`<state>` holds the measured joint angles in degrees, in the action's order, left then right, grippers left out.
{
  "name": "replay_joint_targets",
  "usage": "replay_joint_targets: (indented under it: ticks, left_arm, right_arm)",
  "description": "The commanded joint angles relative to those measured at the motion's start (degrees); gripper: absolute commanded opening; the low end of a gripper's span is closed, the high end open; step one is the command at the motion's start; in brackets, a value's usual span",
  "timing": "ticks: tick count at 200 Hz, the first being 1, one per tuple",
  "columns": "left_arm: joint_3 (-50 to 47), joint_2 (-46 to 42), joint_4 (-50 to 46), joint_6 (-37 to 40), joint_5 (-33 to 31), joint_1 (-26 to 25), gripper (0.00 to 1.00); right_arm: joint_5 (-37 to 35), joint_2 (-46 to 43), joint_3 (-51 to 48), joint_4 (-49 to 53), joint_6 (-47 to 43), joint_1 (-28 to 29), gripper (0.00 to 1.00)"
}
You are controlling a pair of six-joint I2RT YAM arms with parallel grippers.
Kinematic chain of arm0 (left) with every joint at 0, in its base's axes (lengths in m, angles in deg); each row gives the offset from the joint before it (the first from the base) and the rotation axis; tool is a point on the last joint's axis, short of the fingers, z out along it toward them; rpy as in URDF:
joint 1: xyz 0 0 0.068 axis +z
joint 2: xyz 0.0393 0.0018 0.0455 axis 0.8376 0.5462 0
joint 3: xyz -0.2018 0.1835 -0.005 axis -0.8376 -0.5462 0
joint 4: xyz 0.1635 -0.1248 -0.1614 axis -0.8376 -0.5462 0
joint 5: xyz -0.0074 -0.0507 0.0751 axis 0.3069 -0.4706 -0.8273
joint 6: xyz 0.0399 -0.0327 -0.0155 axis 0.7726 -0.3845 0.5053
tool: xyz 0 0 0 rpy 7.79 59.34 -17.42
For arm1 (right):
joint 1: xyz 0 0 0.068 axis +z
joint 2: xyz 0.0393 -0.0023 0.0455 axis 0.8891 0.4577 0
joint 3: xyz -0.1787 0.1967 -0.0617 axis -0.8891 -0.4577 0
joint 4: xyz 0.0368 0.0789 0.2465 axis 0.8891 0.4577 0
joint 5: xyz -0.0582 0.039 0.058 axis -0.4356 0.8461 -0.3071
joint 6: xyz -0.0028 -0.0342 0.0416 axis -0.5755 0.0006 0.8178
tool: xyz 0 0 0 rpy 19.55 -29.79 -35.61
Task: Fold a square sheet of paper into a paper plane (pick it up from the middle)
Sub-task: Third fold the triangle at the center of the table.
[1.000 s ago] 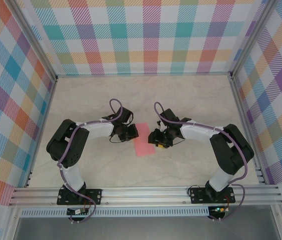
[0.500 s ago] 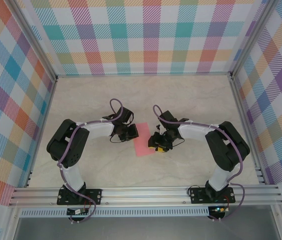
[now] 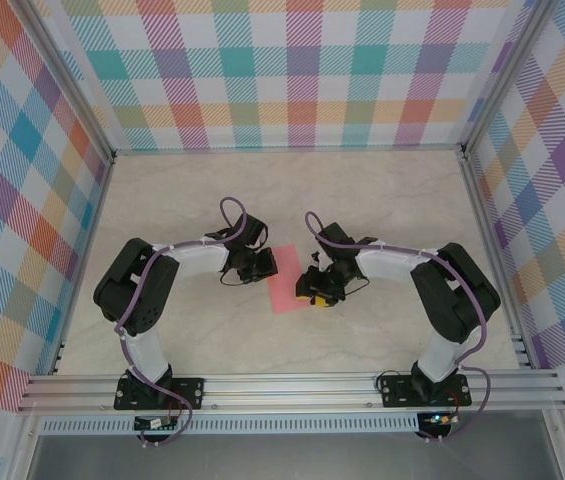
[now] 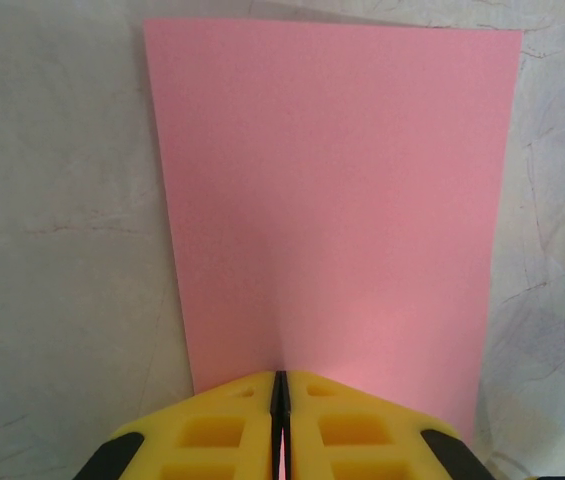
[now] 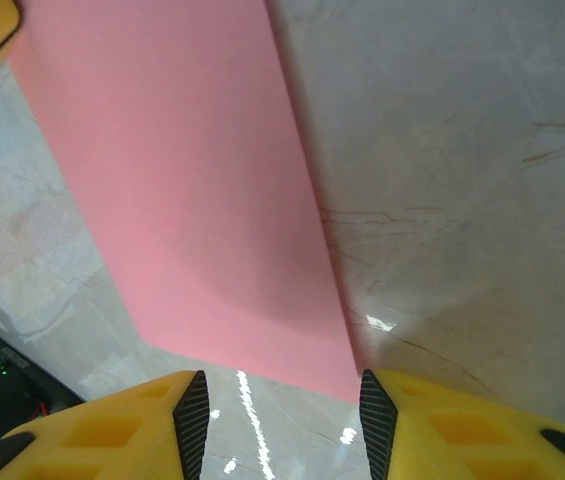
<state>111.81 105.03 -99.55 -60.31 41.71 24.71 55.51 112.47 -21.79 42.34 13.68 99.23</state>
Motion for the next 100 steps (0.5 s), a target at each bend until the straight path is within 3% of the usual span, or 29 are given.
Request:
replay_joint_targets:
  ticks: [1,100]
  left_arm:
    - [-0.1,2.5,-3.0,0.9,-3.5,-0.3,0.11]
    - [0.2,2.9,-3.1,0.9,-3.1,-0.3,0.11]
  right_arm:
    - [-1.9,0.7,0.4,2.5,-1.4,0.4,0.47]
    - [4.5,1.4,0.4,-2.1,-1.5,1.9,0.46]
